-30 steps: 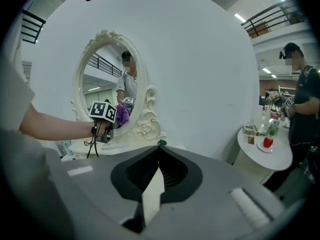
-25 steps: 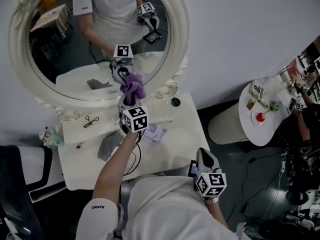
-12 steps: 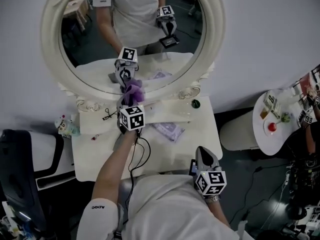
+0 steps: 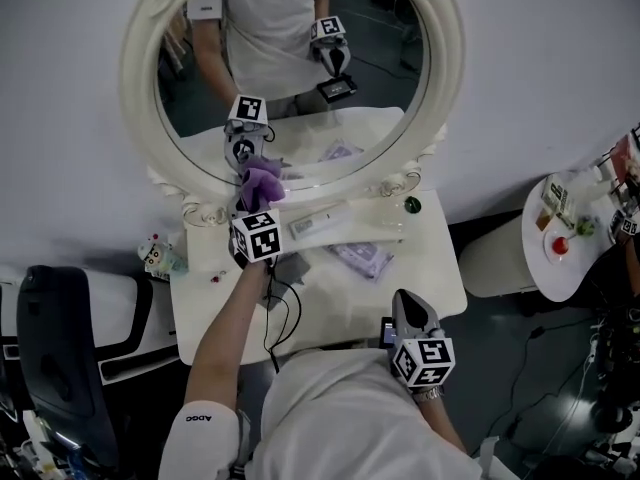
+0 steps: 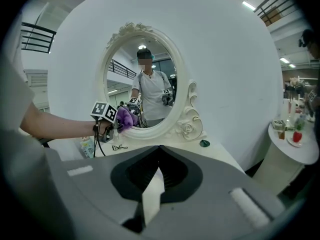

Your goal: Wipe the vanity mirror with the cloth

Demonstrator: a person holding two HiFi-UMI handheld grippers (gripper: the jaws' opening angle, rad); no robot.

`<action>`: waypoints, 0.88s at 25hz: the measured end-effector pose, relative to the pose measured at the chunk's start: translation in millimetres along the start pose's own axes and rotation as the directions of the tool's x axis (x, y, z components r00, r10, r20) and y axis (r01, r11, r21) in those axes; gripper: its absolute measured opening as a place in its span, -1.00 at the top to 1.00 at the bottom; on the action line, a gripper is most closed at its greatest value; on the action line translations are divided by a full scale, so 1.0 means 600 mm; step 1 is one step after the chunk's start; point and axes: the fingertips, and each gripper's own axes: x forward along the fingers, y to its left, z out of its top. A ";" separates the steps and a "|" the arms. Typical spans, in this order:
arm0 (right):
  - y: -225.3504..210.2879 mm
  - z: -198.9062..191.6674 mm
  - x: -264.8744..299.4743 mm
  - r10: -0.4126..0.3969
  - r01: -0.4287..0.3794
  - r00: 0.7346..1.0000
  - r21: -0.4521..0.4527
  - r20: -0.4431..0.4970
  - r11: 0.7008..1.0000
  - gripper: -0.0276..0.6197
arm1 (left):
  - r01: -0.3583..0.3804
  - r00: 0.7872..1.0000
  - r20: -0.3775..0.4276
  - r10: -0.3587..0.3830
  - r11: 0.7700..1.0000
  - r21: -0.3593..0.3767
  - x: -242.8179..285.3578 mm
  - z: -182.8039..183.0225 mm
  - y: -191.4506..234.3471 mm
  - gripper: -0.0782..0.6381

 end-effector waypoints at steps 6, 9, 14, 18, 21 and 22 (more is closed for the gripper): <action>0.040 -0.008 -0.004 -0.005 0.005 1.000 0.020 0.014 1.000 0.89 | -0.005 0.999 0.043 0.004 1.000 0.020 -0.023 0.033 0.040 0.62; 0.059 -0.016 -0.007 -0.005 0.005 1.000 0.027 0.015 1.000 0.89 | -0.010 0.997 0.078 0.009 1.000 0.013 -0.039 0.054 0.061 0.62; 0.097 -0.035 -0.018 -0.005 0.005 1.000 0.031 0.008 1.000 0.89 | 0.006 0.989 0.149 -0.006 1.000 0.002 -0.076 0.092 0.093 0.62; 0.125 -0.055 -0.025 -0.001 0.001 1.000 0.026 -0.007 1.000 0.89 | 0.047 0.976 0.213 -0.044 0.999 -0.012 -0.122 0.117 0.109 0.62; 0.136 -0.067 -0.029 0.010 -0.010 1.000 0.018 -0.017 1.000 0.89 | 0.093 0.965 0.249 -0.076 0.994 -0.057 -0.161 0.113 0.120 0.63; 0.135 -0.069 -0.030 0.015 -0.014 1.000 0.020 -0.018 1.000 0.89 | 0.118 0.960 0.264 -0.094 0.990 -0.075 -0.177 0.110 0.120 0.63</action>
